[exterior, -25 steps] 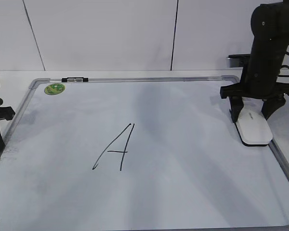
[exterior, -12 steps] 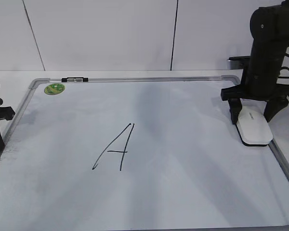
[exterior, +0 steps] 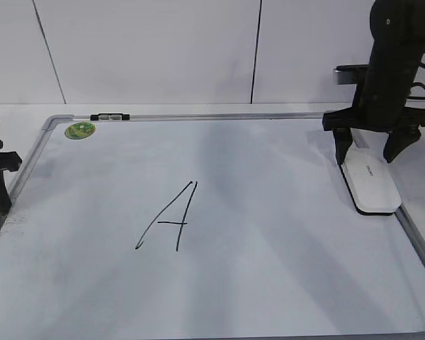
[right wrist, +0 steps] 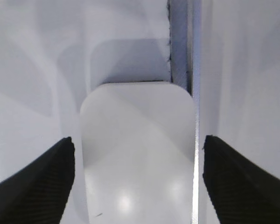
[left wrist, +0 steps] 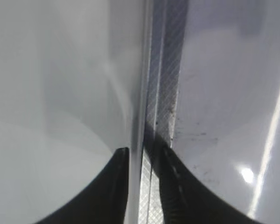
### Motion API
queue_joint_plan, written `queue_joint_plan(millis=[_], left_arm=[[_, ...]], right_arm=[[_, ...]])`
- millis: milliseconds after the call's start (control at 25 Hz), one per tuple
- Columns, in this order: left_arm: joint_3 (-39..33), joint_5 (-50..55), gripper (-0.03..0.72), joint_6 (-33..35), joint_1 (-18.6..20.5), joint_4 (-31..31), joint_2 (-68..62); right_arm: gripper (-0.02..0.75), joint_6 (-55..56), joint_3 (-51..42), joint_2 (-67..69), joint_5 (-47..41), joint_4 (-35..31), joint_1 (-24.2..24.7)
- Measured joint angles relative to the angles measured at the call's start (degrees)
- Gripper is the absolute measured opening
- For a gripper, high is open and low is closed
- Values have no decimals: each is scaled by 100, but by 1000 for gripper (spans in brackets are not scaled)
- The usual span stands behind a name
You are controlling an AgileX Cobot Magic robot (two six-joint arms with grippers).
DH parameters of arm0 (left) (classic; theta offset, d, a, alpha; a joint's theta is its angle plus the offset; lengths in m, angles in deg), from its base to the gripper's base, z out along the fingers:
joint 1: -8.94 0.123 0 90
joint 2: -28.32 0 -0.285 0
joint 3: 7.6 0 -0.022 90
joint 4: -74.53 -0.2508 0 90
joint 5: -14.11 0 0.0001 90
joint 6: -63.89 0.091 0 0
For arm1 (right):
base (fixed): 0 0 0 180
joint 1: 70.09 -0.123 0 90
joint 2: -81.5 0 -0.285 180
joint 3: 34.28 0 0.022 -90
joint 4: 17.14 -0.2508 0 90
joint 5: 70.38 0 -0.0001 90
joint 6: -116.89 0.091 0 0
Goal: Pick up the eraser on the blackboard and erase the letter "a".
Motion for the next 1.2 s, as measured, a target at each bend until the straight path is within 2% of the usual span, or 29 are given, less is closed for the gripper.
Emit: queue_joint_plan(millis=[160, 520, 720, 920, 1200], left_arm=[[283, 207, 310, 0, 0, 0, 325], [857, 1079, 320, -3, 0, 39, 1279], [876, 1333, 290, -13, 0, 130, 1918], [876, 1526, 257, -13, 0, 153, 2678], [876, 1780, 246, -13, -21, 153, 3836]], right_arm=[[649, 0, 119, -11, -12, -23, 0], [627, 0, 205, -652, -25, -216, 0], [573, 0, 205, -1312, -48, -305, 0], [563, -10, 123, -2195, -97, -461, 0], [562, -42, -740, -3898, -170, -499, 0]])
